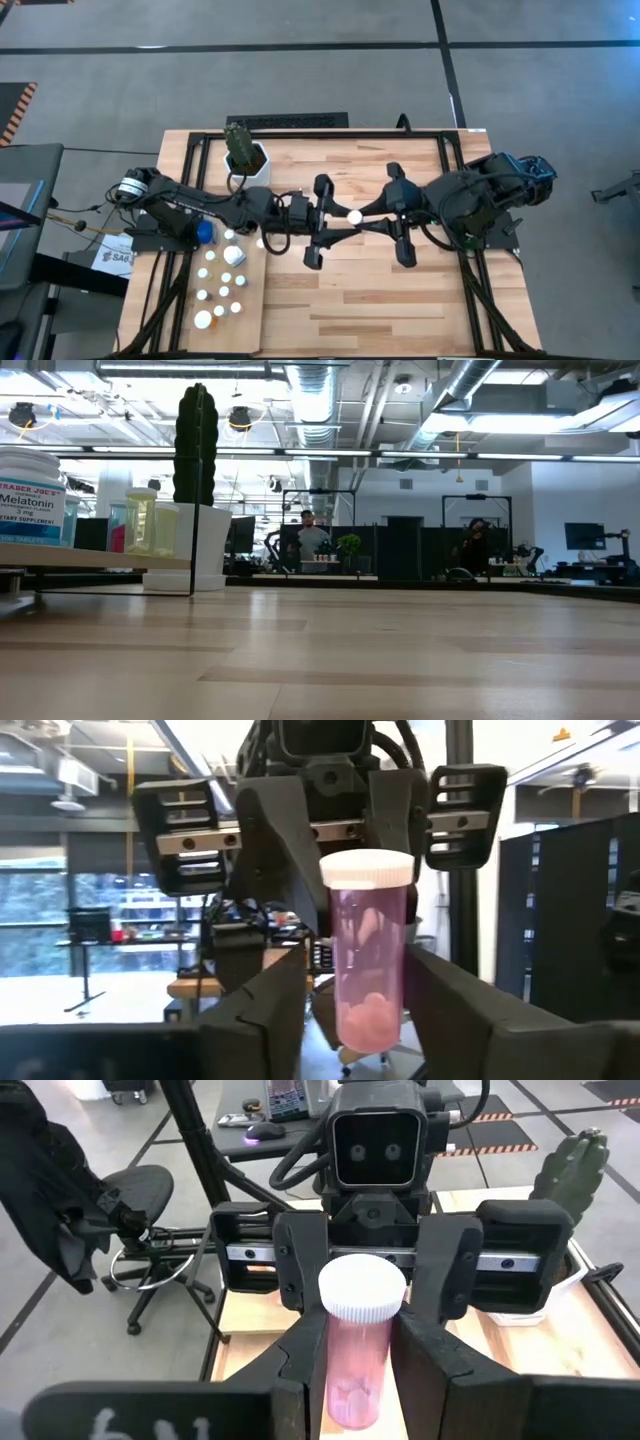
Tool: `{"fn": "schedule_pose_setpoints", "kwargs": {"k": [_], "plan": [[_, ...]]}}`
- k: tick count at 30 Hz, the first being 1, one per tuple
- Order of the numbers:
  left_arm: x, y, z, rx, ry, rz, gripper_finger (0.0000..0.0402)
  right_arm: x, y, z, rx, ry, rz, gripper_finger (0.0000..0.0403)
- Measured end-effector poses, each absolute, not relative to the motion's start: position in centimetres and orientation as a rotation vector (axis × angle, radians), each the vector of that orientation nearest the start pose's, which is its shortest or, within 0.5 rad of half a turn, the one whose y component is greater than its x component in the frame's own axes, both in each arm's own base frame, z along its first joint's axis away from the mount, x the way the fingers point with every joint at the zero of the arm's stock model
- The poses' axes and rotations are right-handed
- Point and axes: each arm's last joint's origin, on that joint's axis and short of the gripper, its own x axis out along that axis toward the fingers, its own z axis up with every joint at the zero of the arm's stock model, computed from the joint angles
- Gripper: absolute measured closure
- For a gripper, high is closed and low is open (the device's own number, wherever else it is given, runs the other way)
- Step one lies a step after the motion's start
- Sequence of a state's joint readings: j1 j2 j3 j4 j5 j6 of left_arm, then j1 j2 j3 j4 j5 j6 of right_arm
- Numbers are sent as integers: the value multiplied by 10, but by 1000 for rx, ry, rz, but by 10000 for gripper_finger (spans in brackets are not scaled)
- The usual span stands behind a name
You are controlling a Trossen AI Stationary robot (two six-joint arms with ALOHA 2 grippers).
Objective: Pick and place medicine bottles onto shelf by color
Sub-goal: Put the pink pill bottle on the shelf
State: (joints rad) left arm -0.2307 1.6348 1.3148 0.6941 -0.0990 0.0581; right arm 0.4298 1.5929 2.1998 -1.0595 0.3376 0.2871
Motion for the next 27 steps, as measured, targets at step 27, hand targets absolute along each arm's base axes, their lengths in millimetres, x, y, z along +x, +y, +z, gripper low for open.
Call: {"fn": "schedule_pose_setpoints", "kwargs": {"k": [27], "plan": [[368, -74, 389, -20, -461, -161, 329, 214, 87, 530, 247, 522, -33, 174]]}}
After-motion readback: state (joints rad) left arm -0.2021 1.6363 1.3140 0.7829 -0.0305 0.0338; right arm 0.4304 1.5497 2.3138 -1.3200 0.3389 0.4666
